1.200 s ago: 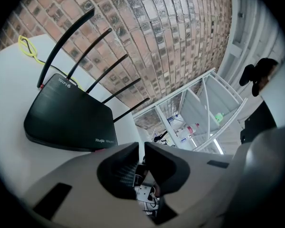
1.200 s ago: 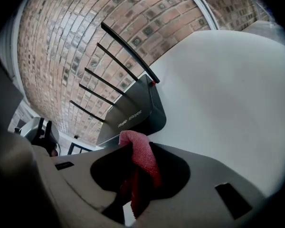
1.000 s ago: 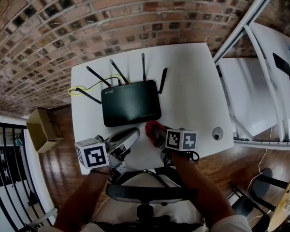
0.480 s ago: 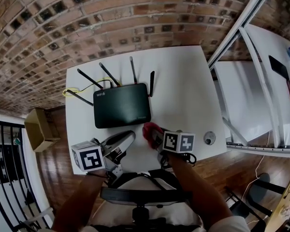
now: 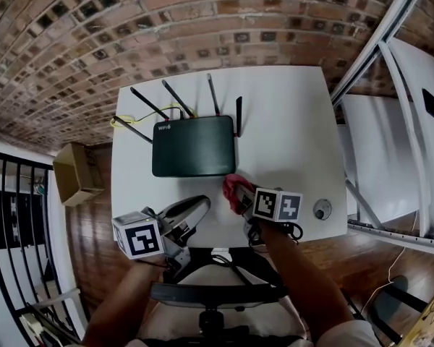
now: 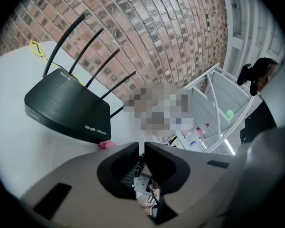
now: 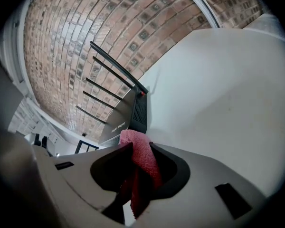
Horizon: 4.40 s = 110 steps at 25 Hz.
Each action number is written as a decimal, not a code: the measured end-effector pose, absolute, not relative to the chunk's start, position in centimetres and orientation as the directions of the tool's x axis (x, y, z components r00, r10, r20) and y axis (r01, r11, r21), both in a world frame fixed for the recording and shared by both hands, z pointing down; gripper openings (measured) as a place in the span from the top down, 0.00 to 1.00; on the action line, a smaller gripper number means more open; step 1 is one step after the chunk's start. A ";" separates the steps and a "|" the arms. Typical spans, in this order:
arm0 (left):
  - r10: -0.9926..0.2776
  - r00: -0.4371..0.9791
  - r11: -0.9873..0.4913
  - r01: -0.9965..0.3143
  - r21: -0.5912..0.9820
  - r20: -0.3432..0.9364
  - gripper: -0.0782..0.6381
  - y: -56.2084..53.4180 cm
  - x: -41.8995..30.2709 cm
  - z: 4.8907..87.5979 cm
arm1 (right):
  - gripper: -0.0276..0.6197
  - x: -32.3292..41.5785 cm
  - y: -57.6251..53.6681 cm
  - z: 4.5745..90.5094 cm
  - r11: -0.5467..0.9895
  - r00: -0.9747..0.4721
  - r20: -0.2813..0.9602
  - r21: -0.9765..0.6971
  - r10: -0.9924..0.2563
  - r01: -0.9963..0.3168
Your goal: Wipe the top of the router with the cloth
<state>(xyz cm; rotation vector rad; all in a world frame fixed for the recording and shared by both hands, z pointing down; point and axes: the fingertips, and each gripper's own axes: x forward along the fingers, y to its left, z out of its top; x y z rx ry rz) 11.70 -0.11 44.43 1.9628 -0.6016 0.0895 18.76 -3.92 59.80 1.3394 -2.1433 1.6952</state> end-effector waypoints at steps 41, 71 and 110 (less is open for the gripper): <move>-0.258 0.964 -0.469 -0.177 0.865 0.057 0.88 15.1 3.6 39.9 | 0.76 22.1 10.5 45.7 0.006 -0.299 0.383 -0.608 -0.874 -0.794; -0.438 0.899 -0.469 -0.244 0.849 0.017 0.88 15.0 11.6 34.3 | 0.76 29.6 11.0 37.7 0.265 -0.503 0.249 -0.618 -0.828 -0.741; -0.448 0.893 -0.442 -0.264 0.858 0.044 0.88 14.4 11.2 35.4 | 0.78 27.9 10.0 36.9 0.314 -0.529 0.267 -0.564 -0.805 -0.763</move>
